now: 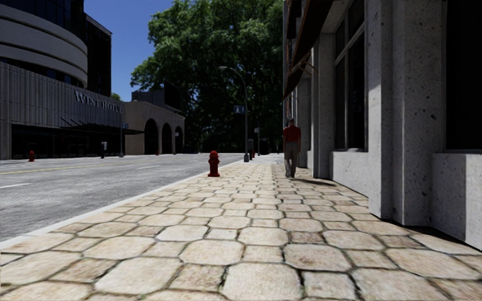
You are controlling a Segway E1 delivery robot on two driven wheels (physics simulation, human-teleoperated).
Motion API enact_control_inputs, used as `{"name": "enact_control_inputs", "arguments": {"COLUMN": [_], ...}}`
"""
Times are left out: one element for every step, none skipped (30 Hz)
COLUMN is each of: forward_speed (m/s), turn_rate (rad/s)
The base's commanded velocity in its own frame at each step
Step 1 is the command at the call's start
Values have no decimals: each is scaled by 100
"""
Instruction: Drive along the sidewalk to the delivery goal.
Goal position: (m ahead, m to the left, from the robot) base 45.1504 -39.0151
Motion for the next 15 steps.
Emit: {"name": "enact_control_inputs", "arguments": {"forward_speed": [200,200,200,200,200,200,200,200,200,200,200,200,200,200,200], "turn_rate": [-35,-35,-35,-35,-35,-35,-35,-35,-35,-35,-35,-35,-35,-35,-35]}}
